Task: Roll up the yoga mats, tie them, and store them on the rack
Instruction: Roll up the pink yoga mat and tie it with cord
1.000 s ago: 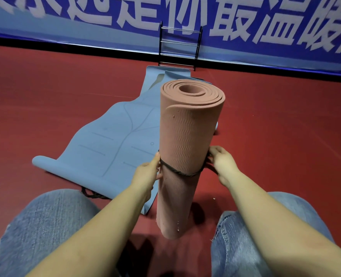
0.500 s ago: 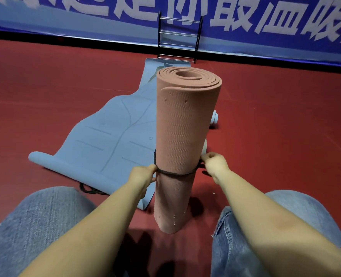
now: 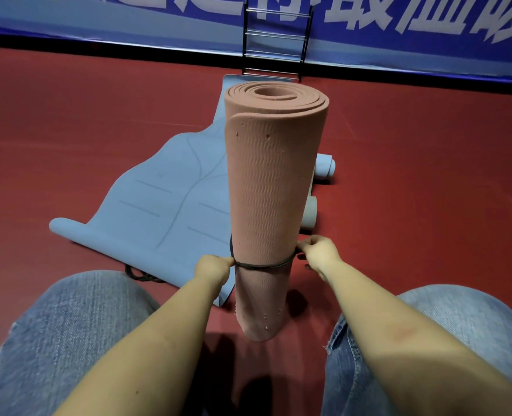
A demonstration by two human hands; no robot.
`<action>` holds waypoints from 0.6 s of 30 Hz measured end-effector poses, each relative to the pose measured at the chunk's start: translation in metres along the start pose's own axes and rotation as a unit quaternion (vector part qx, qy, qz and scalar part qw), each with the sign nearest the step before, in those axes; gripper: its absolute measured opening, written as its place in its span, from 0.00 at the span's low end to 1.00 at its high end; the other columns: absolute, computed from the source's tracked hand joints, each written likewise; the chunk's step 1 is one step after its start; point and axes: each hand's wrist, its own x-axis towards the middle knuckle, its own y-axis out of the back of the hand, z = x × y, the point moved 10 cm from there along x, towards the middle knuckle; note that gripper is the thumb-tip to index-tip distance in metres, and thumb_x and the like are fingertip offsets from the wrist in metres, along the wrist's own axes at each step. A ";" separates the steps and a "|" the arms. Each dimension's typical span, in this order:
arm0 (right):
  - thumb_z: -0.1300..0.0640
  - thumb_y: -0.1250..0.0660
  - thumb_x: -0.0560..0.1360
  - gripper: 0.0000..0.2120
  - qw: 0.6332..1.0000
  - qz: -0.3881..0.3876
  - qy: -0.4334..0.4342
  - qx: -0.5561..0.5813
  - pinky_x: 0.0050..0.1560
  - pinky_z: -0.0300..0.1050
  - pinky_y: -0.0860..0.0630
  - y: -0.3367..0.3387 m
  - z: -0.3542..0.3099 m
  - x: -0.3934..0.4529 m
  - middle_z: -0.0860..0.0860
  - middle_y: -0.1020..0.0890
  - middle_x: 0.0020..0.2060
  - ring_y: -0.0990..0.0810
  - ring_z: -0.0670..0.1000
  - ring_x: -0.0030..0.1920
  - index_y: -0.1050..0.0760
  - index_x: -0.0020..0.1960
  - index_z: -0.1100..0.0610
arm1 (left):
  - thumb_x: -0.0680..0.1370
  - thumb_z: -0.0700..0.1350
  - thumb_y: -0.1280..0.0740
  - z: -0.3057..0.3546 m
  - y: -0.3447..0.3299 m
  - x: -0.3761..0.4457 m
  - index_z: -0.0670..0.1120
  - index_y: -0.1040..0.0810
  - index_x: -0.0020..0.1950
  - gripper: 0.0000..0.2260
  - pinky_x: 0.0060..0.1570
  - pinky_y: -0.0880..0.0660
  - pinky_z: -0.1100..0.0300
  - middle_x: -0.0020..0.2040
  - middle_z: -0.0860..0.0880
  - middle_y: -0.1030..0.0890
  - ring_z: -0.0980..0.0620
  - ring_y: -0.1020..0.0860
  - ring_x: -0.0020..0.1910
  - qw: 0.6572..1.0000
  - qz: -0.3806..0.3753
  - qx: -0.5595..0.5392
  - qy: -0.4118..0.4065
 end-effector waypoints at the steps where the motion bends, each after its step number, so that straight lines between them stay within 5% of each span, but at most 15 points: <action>1: 0.59 0.33 0.76 0.14 1.000 0.002 0.002 0.001 0.32 0.40 0.34 0.001 0.001 -0.001 0.57 0.20 0.38 0.22 0.53 0.38 0.34 0.34 0.56 | 0.76 0.43 0.35 0.002 0.000 -0.001 0.39 0.27 0.44 0.07 0.31 0.36 0.59 0.42 0.43 0.26 0.48 0.29 0.43 1.000 0.005 -0.004 -0.010; 4: 0.58 0.34 0.77 0.10 1.000 0.016 0.018 0.013 0.37 0.43 0.30 0.007 -0.001 -0.005 0.58 0.19 0.41 0.22 0.52 0.39 0.29 0.38 0.56 | 0.77 0.40 0.38 0.023 0.004 -0.016 0.41 0.26 0.51 0.05 0.33 0.34 0.60 0.45 0.44 0.25 0.47 0.28 0.41 0.997 0.025 -0.030 -0.065; 8: 0.57 0.40 0.80 0.06 0.995 0.006 0.030 0.100 0.55 0.55 0.25 0.009 -0.018 -0.019 0.56 0.20 0.52 0.21 0.56 0.51 0.25 0.52 0.55 | 0.74 0.37 0.39 0.063 -0.004 -0.041 0.49 0.29 0.64 0.19 0.56 0.31 0.52 0.61 0.50 0.25 0.51 0.27 0.59 0.972 -0.079 -0.165 -0.149; 12: 0.43 0.39 0.77 0.12 0.990 -0.021 0.041 0.136 0.63 0.50 0.28 0.013 -0.029 -0.036 0.46 0.20 0.50 0.22 0.51 0.56 0.22 0.50 0.49 | 0.73 0.48 0.29 0.072 -0.015 -0.060 0.58 0.35 0.67 0.26 0.55 0.33 0.51 0.63 0.56 0.28 0.59 0.27 0.58 0.955 -0.183 -0.143 -0.183; 15: 0.45 0.35 0.76 0.20 0.987 -0.065 0.053 0.137 0.63 0.44 0.31 0.009 -0.037 -0.055 0.47 0.21 0.53 0.24 0.49 0.59 0.23 0.61 0.57 | 0.72 0.52 0.27 0.070 -0.010 -0.066 0.58 0.37 0.69 0.30 0.53 0.30 0.52 0.64 0.55 0.30 0.58 0.27 0.55 0.960 -0.157 -0.118 -0.201; 18: 0.46 0.32 0.74 0.20 0.982 -0.066 0.065 0.164 0.61 0.42 0.31 0.016 -0.050 -0.069 0.46 0.20 0.51 0.24 0.47 0.58 0.23 0.60 0.58 | 0.72 0.52 0.28 0.078 -0.011 -0.080 0.56 0.36 0.69 0.29 0.51 0.25 0.52 0.65 0.53 0.30 0.60 0.26 0.53 0.954 -0.155 -0.136 -0.217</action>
